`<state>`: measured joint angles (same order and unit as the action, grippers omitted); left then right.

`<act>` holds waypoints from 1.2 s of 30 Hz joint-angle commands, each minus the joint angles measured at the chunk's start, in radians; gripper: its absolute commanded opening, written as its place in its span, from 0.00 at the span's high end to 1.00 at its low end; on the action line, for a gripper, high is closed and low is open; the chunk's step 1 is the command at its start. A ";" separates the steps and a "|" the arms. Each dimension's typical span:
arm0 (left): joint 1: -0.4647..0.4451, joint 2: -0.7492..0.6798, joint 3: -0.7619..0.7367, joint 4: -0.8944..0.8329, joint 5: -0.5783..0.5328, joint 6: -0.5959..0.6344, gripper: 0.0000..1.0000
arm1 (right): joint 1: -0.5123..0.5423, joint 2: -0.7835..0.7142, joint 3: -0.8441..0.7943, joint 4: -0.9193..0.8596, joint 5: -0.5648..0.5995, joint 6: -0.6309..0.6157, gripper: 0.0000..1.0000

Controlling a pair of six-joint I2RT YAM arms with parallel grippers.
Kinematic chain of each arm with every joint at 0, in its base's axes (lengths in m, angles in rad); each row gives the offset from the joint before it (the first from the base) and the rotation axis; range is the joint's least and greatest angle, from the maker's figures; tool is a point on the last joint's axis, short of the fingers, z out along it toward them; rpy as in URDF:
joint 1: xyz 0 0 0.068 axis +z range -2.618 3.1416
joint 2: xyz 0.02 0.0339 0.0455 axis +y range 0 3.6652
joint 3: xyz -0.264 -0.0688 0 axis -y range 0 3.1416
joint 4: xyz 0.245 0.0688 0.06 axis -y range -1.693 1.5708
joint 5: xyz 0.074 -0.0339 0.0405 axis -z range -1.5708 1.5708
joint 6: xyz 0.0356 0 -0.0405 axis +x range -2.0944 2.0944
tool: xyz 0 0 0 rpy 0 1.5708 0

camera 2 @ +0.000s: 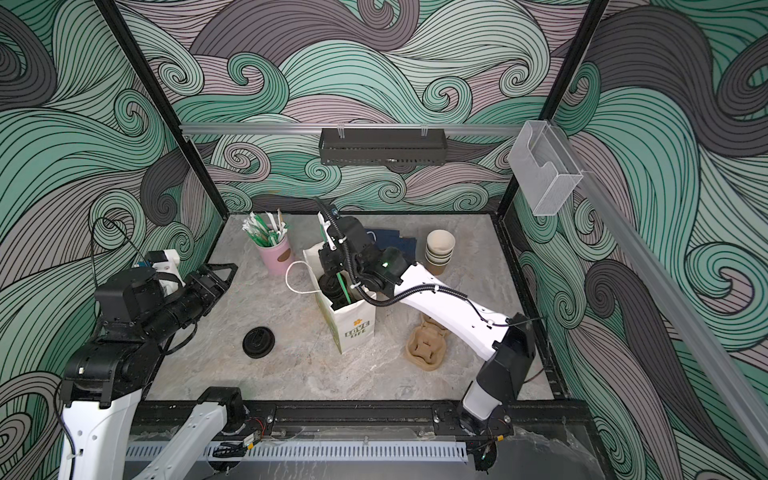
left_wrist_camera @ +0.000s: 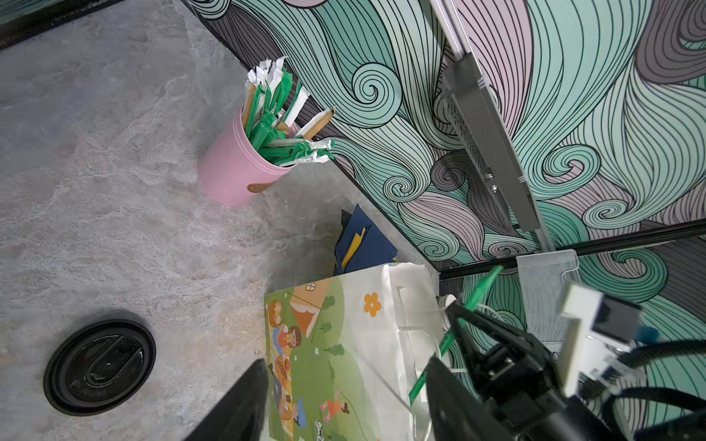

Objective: Pack the takeout coffee
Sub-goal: 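Lower the green straw into the bag beside the cups with the right gripper, then release the straw and raise the right gripper while the left gripper hovers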

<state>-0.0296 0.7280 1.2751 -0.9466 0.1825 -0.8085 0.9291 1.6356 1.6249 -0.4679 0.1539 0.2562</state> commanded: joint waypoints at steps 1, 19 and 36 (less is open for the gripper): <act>-0.008 0.063 0.063 -0.069 -0.035 0.113 0.33 | 0.025 -0.019 0.017 -0.044 -0.058 0.039 0.67; -0.031 0.712 0.411 0.094 -0.106 0.462 0.51 | -0.004 -0.284 0.022 -0.159 0.175 0.031 0.37; -0.128 1.312 0.940 0.042 -0.424 0.561 0.65 | -0.002 -0.249 0.081 -0.292 0.210 0.015 0.38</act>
<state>-0.1482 2.0159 2.1628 -0.8829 -0.1555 -0.2722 0.9279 1.3937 1.6711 -0.7403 0.3389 0.2817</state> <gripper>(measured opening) 0.358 0.616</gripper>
